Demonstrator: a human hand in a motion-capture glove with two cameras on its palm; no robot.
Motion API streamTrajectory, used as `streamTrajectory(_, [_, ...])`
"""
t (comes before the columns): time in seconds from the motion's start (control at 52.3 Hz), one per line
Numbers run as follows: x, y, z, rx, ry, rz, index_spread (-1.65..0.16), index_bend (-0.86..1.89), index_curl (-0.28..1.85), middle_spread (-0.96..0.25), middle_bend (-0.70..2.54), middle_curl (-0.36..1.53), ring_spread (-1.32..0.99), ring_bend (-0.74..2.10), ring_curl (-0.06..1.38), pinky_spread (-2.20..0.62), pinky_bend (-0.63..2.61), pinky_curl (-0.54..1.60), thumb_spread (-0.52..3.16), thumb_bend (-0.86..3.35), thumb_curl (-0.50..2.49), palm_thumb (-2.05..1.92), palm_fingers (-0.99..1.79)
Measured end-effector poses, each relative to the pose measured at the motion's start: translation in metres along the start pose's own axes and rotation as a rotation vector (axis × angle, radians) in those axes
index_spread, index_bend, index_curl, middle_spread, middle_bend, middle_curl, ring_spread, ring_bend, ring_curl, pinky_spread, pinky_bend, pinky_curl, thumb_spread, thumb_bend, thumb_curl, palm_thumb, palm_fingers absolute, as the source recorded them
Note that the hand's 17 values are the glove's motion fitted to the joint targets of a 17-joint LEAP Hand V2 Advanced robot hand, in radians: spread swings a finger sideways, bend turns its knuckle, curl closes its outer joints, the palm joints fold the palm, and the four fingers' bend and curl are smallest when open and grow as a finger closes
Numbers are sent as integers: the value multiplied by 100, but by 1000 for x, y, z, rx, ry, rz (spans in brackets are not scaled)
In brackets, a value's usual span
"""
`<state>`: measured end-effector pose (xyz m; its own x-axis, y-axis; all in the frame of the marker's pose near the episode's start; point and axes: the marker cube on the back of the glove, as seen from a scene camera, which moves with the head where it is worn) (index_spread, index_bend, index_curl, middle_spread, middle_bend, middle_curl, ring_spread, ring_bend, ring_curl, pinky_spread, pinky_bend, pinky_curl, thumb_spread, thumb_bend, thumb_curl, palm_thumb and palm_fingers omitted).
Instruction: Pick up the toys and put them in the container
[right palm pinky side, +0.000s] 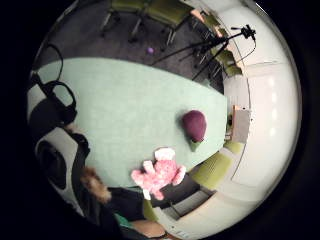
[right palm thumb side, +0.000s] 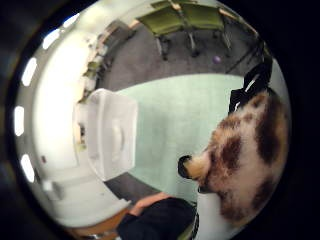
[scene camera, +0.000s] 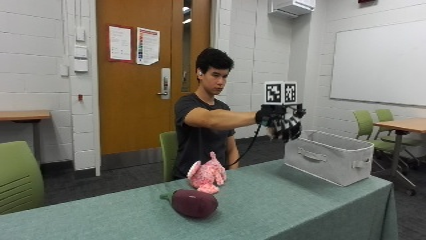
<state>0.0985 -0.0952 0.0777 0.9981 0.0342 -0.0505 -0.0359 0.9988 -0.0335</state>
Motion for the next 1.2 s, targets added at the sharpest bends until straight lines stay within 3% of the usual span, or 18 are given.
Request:
streamTrajectory(0.268, [-153, 8, -100, 148, 12, -233, -36, 40, 73, -39, 73, 54, -42, 99, 46, -47, 87, 41, 63, 12, 71, 62, 116])
streamTrajectory(0.363, [-233, 24, -118, 155, -64, -394, -36, 39, 76, -39, 74, 56, -42, 100, 46, -47, 88, 42, 62, 11, 75, 62, 115])
streamTrajectory(0.44, [-278, 24, -120, 165, -34, -388, -36, 38, 78, -39, 75, 57, -42, 100, 46, -47, 88, 42, 61, 11, 78, 63, 115])
streamTrajectory(0.516, [-334, 35, -124, 117, -218, -468, -36, 37, 80, -39, 74, 58, -42, 101, 46, -47, 89, 42, 61, 10, 80, 62, 115])
streamTrajectory(0.669, [-293, -8, -86, 144, -9, -625, -36, 35, 84, -39, 73, 60, -41, 101, 46, -47, 89, 42, 62, 9, 85, 62, 114])
streamTrajectory(0.765, [-326, 0, -78, 64, -115, -530, -37, 32, 86, -40, 72, 61, -41, 101, 46, -47, 90, 42, 63, 8, 88, 63, 113])
streamTrajectory(0.86, [-310, -6, -50, -66, 170, -442, -37, 30, 89, -40, 72, 62, -42, 101, 46, -47, 89, 42, 64, 7, 91, 61, 112])
streamTrajectory(0.899, [-307, -5, -42, -141, 209, -417, -37, 13, 85, -39, 63, 59, -40, 100, 46, -46, 96, 43, 78, -6, 84, 41, 89])
streamTrajectory(0.937, [-307, -5, -37, -187, 183, -375, -34, 2, 84, -28, 39, 56, -29, 84, 47, -37, 118, 54, 84, -24, 71, 2, 9])
streamTrajectory(0.956, [-306, -6, -36, -188, 171, -343, -32, -4, 83, -21, 32, 55, -24, 79, 49, -32, 128, 59, 83, -26, 67, -10, -20])
streamTrajectory(0.975, [-305, -7, -36, -177, 168, -303, -30, -7, 79, -17, 29, 53, -21, 72, 47, -28, 131, 58, 82, -25, 64, -17, -32])
streamTrajectory(1.071, [-298, -10, -42, -134, 143, -139, -28, -5, 57, -5, 21, 46, -10, 50, 31, -15, 131, 50, 82, -20, 53, -25, -32])
streamTrajectory(1.204, [-264, 10, -59, -106, 125, -393, -25, 3, 44, 1, 18, 43, -2, 41, 26, -6, 123, 45, 83, -18, 41, -24, -26])
